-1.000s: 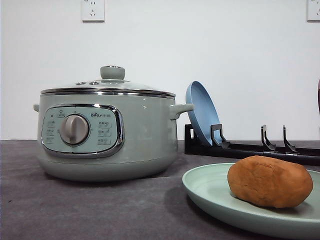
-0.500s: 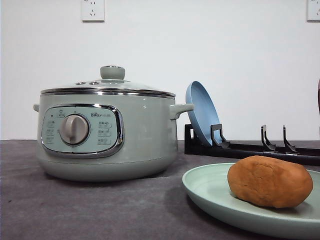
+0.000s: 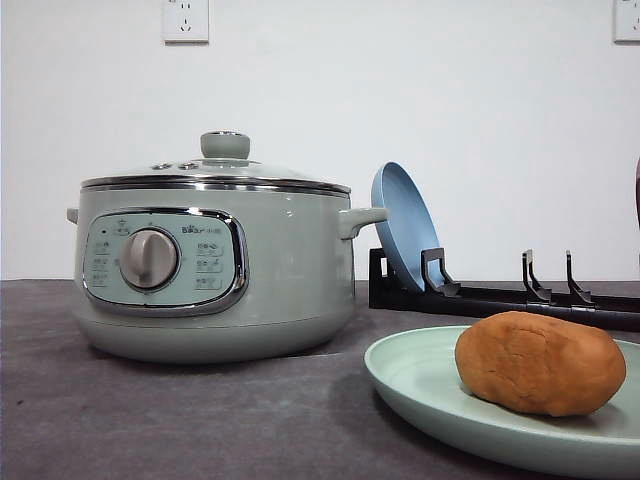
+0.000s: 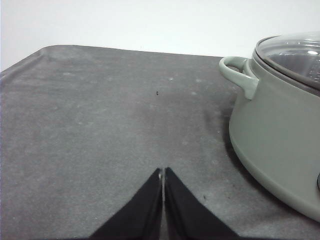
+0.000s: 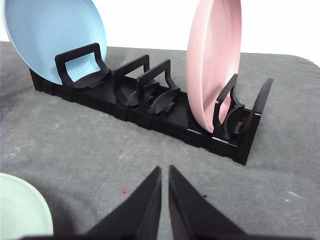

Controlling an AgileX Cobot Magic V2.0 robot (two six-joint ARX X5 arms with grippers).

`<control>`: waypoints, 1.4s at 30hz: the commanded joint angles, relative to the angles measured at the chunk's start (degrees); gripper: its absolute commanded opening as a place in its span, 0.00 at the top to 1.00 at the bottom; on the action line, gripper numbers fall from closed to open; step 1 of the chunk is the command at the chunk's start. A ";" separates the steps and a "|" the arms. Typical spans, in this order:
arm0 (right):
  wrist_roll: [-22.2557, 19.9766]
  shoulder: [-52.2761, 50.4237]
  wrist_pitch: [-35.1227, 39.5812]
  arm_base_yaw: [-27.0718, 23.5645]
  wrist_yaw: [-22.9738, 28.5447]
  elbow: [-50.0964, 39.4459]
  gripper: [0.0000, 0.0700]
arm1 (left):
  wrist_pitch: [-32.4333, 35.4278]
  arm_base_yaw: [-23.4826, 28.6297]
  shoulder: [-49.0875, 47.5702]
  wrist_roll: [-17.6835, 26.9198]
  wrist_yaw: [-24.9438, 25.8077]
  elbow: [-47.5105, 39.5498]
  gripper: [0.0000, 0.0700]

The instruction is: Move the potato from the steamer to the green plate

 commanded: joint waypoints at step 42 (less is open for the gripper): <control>-0.79 -0.09 0.77 -0.07 0.04 -0.31 0.98 | -0.42 -0.02 -0.11 0.10 -0.15 -1.18 1.00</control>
